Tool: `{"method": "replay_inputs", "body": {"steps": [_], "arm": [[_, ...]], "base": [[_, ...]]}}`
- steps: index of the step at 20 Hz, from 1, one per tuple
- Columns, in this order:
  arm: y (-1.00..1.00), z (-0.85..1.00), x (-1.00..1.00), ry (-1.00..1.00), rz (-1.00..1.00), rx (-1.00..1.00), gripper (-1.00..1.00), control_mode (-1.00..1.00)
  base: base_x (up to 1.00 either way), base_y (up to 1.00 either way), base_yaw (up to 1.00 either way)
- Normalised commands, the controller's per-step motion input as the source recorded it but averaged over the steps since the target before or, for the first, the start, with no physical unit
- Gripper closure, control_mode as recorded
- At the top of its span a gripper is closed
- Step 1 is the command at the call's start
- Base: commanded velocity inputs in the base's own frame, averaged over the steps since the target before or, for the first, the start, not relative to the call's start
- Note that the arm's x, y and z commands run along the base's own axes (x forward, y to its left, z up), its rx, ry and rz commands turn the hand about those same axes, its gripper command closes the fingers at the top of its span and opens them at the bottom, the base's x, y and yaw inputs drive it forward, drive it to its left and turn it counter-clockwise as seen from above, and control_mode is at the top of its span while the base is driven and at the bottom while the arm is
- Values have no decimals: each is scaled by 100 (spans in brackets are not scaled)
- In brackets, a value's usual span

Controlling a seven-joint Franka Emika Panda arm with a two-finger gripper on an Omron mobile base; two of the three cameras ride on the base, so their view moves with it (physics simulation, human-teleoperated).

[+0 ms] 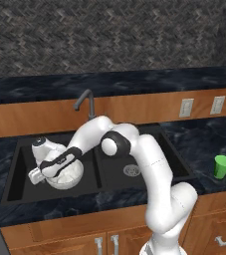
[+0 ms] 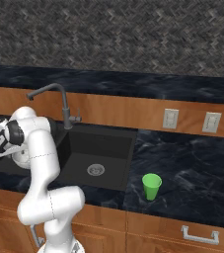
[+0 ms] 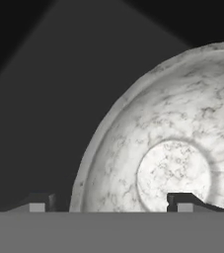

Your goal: Place the bowl in the left basin and the cup in the right basin of the sink.

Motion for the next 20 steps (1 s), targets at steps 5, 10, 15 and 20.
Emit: {"method": "replay_inputs", "body": {"steps": [5, 10, 15, 20], "arm": [[0, 11, -2, 0, -9, 0, -100, -100], [0, 27, -4, -1, -9, 3, -100, -100], [-1, 29, -19, -1, -14, 3, -100, -100], [-4, 29, -29, -6, -13, 6, -100, -100]], "base": [[0, 0, 0], [0, 0, 0], [0, 0, 0], [0, 0, 0]]}}
